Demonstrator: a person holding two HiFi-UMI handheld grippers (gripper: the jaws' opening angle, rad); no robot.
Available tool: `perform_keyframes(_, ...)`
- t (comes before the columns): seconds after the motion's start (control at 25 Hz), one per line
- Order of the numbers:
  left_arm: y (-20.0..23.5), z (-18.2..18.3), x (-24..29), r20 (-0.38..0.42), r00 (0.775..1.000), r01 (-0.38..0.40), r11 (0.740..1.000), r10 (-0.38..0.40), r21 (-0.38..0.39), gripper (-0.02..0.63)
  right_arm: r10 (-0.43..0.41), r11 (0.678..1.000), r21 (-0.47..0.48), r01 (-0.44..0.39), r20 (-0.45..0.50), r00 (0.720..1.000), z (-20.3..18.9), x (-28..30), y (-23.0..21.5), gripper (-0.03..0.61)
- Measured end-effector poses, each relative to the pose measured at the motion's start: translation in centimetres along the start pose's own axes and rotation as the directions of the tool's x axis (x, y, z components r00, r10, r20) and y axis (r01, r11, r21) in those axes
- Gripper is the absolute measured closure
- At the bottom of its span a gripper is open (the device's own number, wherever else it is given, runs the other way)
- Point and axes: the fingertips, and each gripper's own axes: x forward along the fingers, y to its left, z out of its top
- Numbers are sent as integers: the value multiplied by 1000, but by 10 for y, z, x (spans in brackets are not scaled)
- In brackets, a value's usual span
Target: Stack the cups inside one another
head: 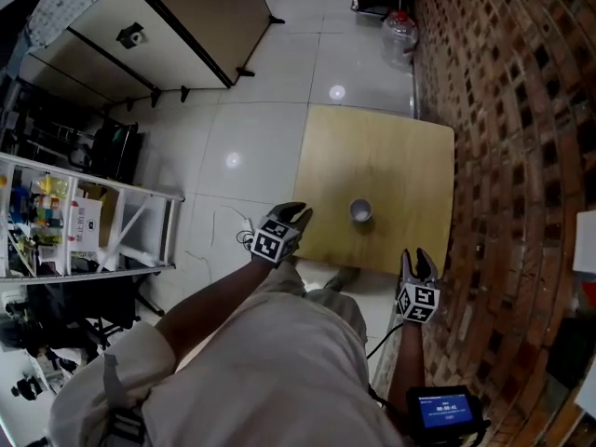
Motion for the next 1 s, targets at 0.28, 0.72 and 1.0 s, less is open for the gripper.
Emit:
perform_keyframes(0.28, 9, -5, -34, 38, 999, -19, 1000, 19, -15, 508, 75, 997, -13, -75, -3, 997, 3, 18, 37, 446)
perform_keyframes(0.72, 69, -1, -109, 176, 981, 123, 963, -81, -241, 488, -10, 1000, 2, 10, 134, 991, 71, -8, 104, 481)
perform_keyframes(1.0, 78, -4, -175, 238, 953, 211, 974, -186, -83, 488, -102, 977, -164, 138, 210, 972, 94, -47, 181, 497)
